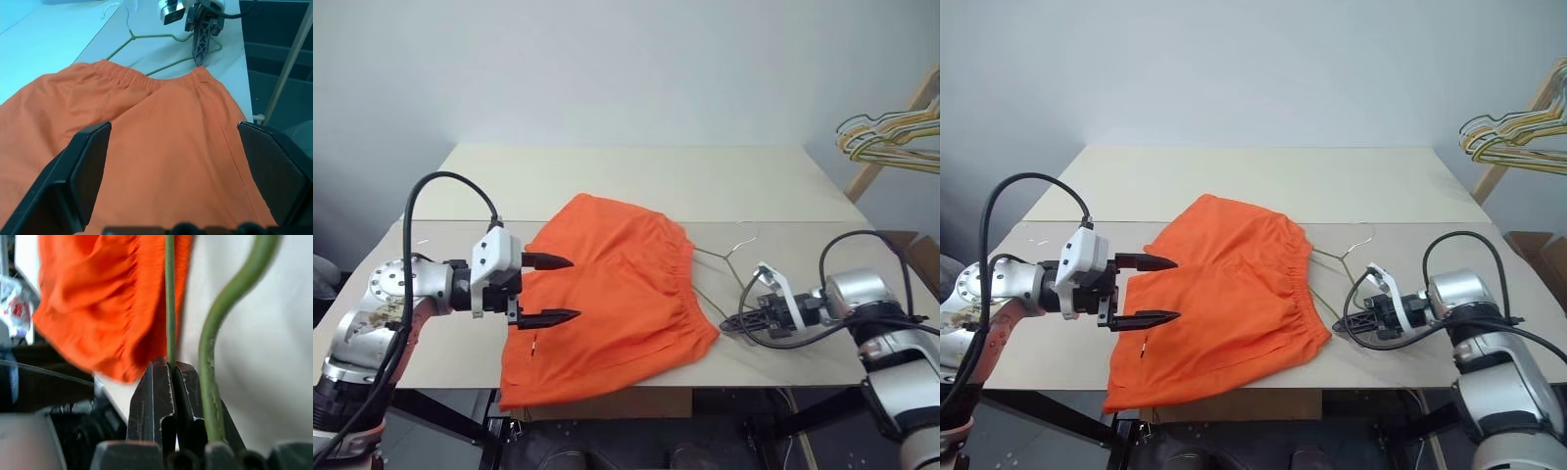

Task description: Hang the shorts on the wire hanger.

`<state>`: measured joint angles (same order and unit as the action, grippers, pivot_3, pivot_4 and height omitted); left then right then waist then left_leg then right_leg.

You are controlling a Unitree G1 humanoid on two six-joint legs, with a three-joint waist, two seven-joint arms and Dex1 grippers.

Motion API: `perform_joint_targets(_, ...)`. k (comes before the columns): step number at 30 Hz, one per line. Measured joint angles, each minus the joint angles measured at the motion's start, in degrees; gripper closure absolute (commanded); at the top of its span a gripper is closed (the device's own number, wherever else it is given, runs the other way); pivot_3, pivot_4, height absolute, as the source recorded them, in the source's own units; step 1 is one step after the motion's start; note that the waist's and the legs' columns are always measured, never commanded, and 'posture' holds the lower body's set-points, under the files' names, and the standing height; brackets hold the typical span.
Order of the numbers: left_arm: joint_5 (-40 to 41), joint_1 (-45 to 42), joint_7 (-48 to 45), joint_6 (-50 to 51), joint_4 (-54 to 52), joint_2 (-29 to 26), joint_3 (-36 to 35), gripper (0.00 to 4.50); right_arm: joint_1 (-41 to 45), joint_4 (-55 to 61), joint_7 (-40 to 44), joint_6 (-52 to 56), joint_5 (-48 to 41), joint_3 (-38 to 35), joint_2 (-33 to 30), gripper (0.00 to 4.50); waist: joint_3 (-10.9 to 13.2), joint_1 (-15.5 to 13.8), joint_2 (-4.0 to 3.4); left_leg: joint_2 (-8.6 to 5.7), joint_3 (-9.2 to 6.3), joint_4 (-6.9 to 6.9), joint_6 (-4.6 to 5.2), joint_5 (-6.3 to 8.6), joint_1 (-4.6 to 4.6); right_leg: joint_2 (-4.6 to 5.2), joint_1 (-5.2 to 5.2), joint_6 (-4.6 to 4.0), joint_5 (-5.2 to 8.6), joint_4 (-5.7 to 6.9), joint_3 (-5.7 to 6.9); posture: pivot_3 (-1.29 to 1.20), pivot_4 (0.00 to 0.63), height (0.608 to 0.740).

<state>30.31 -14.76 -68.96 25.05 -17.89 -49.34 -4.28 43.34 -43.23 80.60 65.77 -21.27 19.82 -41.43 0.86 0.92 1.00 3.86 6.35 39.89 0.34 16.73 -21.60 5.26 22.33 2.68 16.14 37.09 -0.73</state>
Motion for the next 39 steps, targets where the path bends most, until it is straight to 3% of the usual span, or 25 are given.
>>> perform_joint_targets(6, -0.17, 0.02, 0.08, -0.15, 0.04, 0.0, 0.08, 0.01, 1.69, -2.43, 1.56, -0.89, 2.03, 1.63, 2.59, 4.5, 0.0, -0.14, 0.0, 0.0, 0.0, 0.02, 0.0, 0.0, -0.04, 0.02, 0.0, 0.0, 0.0, -0.02, 0.01, 0.03, 0.0, 0.74)
perform_joint_targets(11, -0.78, 0.02, 0.15, -0.21, -0.08, 0.0, 0.31, 0.01, 5.63, -9.88, -2.83, -3.39, 3.09, -3.47, 4.88, 4.5, 0.0, 0.06, 0.0, 0.0, 0.0, 0.0, -0.05, -0.03, -0.02, 0.01, 0.01, 0.0, 0.0, 0.01, 0.01, 0.03, 0.0, 0.74)
perform_joint_targets(15, -0.81, 0.03, 0.24, -0.2, -0.18, 0.0, 0.31, 0.01, 5.64, -8.1, -3.27, -4.02, 3.27, -5.09, 3.74, 4.5, 0.0, -0.09, -0.01, -0.01, 0.0, 0.0, -0.06, -0.04, -0.13, 0.03, 0.07, 0.0, 0.0, -0.01, 0.01, 0.03, 0.0, 0.74)
perform_joint_targets(21, -0.83, 0.07, 0.24, -0.21, -0.52, -0.02, 0.33, 0.01, -0.23, 12.51, -6.86, -5.81, 4.64, -5.6, -3.57, 4.5, 0.01, -0.21, -0.01, 0.0, -0.03, 0.01, -0.04, -0.02, -0.26, 0.03, 0.21, 0.0, 0.0, 0.0, 0.05, 0.0, 0.0, 0.74)
perform_joint_targets(32, -2.57, -7.21, -1.91, -3.3, 6.24, 0.03, 2.31, 0.01, -0.81, 31.78, -15.1, -10.34, 8.78, -5.0, -5.04, 4.5, 0.01, 0.37, -0.02, 0.0, -0.02, 0.0, -0.05, -0.03, -0.32, 0.01, 0.28, 0.0, 0.0, 0.01, 0.04, -0.03, 0.0, 0.74)
perform_joint_targets(39, -8.46, -23.35, -5.75, -11.9, 21.15, -1.06, 3.68, 0.01, 2.93, 47.35, -18.99, -17.21, 18.36, 4.2, -6.16, 4.5, 0.01, 0.93, -0.02, -0.02, -0.02, 0.05, -0.34, -0.2, -0.68, 0.01, 0.67, 0.0, 0.0, 0.05, 0.05, -0.05, 0.0, 0.74)
